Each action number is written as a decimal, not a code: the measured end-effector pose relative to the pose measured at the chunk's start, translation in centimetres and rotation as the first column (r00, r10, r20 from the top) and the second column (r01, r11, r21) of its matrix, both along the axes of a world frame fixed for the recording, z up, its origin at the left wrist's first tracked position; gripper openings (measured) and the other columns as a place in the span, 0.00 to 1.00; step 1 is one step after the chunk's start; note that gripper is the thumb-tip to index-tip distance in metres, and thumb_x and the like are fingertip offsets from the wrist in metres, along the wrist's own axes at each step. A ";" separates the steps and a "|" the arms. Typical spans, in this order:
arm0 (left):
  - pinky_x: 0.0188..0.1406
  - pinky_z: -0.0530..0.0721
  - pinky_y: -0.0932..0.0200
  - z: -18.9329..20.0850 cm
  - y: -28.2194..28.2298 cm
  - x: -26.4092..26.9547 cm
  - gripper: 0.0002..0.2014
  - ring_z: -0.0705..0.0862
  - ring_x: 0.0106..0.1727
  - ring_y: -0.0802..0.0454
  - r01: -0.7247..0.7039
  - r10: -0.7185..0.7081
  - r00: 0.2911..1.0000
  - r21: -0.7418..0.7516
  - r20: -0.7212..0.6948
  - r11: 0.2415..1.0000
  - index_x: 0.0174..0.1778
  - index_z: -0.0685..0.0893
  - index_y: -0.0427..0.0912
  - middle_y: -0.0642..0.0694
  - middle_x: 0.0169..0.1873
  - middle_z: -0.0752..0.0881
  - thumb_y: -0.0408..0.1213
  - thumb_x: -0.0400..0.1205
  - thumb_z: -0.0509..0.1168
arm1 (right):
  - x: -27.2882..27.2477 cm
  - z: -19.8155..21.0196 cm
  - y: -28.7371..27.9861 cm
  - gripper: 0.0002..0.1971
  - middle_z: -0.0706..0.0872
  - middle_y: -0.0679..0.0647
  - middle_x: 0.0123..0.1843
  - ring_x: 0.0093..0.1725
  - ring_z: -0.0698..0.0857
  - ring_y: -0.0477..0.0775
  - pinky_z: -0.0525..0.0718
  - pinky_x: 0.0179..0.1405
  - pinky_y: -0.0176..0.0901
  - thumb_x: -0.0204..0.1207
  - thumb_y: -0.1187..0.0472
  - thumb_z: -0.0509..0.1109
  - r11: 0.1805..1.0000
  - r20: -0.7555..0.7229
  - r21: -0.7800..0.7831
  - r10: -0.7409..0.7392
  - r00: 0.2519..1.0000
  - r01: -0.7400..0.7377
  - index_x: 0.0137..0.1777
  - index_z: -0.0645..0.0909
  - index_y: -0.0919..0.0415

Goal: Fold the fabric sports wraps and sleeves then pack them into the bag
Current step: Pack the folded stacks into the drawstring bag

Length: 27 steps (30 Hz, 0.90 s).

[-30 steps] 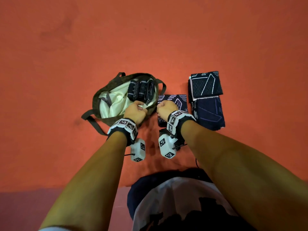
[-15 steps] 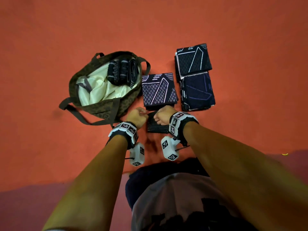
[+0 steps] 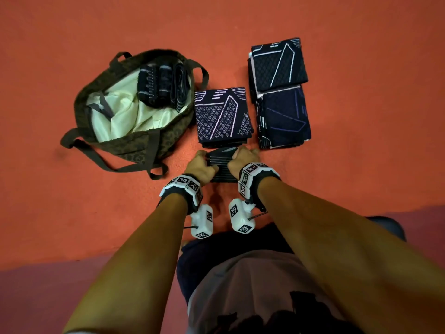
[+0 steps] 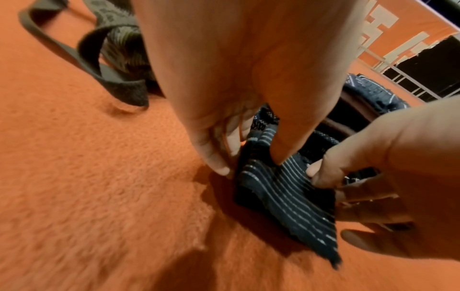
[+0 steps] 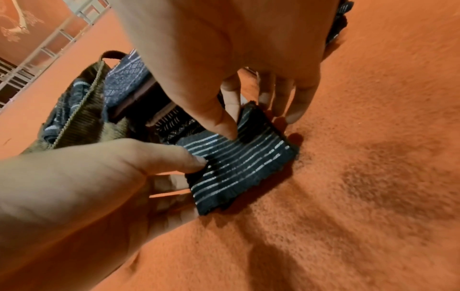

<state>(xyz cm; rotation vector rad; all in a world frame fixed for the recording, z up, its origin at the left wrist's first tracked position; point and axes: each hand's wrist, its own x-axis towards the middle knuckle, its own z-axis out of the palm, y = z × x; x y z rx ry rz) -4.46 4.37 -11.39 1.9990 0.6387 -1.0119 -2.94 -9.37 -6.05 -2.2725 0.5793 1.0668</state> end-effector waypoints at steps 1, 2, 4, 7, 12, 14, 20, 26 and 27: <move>0.67 0.82 0.45 -0.2 0.0 0.1 0.28 0.85 0.61 0.43 -0.002 0.002 1.000 -0.004 -0.009 1.000 0.74 0.69 0.41 0.42 0.59 0.87 0.34 0.79 0.70 | 0.0 -0.1 0.0 0.18 0.67 0.63 0.75 0.71 0.75 0.67 0.77 0.67 0.48 0.78 0.66 0.64 1.000 -0.007 -0.014 0.002 1.000 -0.002 0.68 0.77 0.60; 0.68 0.81 0.46 -0.1 0.0 0.2 0.27 0.85 0.61 0.43 0.004 -0.004 1.000 -0.007 -0.017 1.000 0.73 0.70 0.39 0.42 0.59 0.87 0.34 0.79 0.71 | 0.1 0.0 -0.1 0.18 0.67 0.62 0.74 0.71 0.74 0.67 0.77 0.68 0.49 0.78 0.65 0.64 1.000 -0.020 -0.018 0.008 1.000 -0.009 0.68 0.76 0.59; 0.68 0.81 0.47 0.2 -0.1 0.3 0.23 0.85 0.60 0.44 0.025 -0.025 1.000 0.000 -0.017 1.000 0.70 0.73 0.38 0.43 0.58 0.87 0.34 0.80 0.70 | 0.3 0.2 -0.3 0.17 0.74 0.59 0.67 0.67 0.79 0.64 0.79 0.60 0.47 0.78 0.65 0.63 1.000 -0.038 0.023 0.017 0.999 -0.016 0.67 0.76 0.59; 0.65 0.82 0.46 0.9 -0.1 0.3 0.16 0.85 0.58 0.43 0.051 -0.051 0.999 0.026 0.008 0.998 0.62 0.77 0.42 0.43 0.56 0.87 0.38 0.80 0.70 | 0.6 0.8 0.0 0.15 0.80 0.54 0.56 0.56 0.82 0.57 0.74 0.50 0.41 0.78 0.66 0.63 0.995 -0.068 0.099 0.017 0.998 -0.010 0.65 0.77 0.59; 0.64 0.83 0.52 2.7 0.7 0.5 0.15 0.86 0.57 0.45 -0.014 0.014 1.000 -0.015 -0.003 1.000 0.61 0.81 0.43 0.44 0.56 0.88 0.41 0.80 0.71 | 1.2 1.6 1.2 0.09 0.84 0.55 0.47 0.50 0.84 0.60 0.78 0.46 0.43 0.77 0.63 0.64 0.991 -0.109 0.119 0.071 0.992 -0.058 0.55 0.80 0.58; 0.59 0.82 0.55 3.8 1.5 0.8 0.14 0.86 0.55 0.48 -0.047 0.047 0.999 -0.030 -0.011 0.998 0.60 0.82 0.44 0.46 0.54 0.88 0.42 0.80 0.70 | 1.2 2.0 1.9 0.10 0.84 0.56 0.47 0.51 0.84 0.60 0.78 0.47 0.45 0.78 0.61 0.64 0.989 -0.126 0.117 0.105 0.986 -0.090 0.57 0.79 0.58; 0.57 0.86 0.51 7.4 4.2 2.0 0.18 0.88 0.53 0.45 -0.087 0.087 0.996 -0.006 0.011 0.996 0.47 0.86 0.45 0.45 0.46 0.90 0.53 0.68 0.71 | 2.1 3.8 5.3 0.18 0.86 0.61 0.55 0.58 0.86 0.64 0.85 0.56 0.51 0.67 0.55 0.66 0.978 -0.130 0.160 0.157 0.979 -0.136 0.57 0.80 0.58; 0.36 0.79 0.53 11.0 7.4 3.4 0.16 0.82 0.37 0.46 -0.170 0.167 0.981 0.025 0.101 0.985 0.42 0.82 0.48 0.47 0.36 0.86 0.54 0.68 0.73 | 4.0 4.1 8.7 0.18 0.88 0.62 0.55 0.52 0.90 0.62 0.90 0.56 0.59 0.64 0.56 0.71 0.952 -0.126 0.240 0.226 0.966 -0.191 0.53 0.82 0.62; 0.40 0.82 0.51 11.3 7.9 3.7 0.16 0.82 0.38 0.46 -0.173 0.169 0.979 0.026 0.113 0.985 0.40 0.81 0.49 0.48 0.35 0.86 0.55 0.65 0.72 | 4.2 5.1 9.2 0.17 0.88 0.62 0.54 0.51 0.90 0.62 0.90 0.55 0.59 0.66 0.56 0.72 0.945 -0.114 0.264 0.227 0.967 -0.191 0.53 0.82 0.63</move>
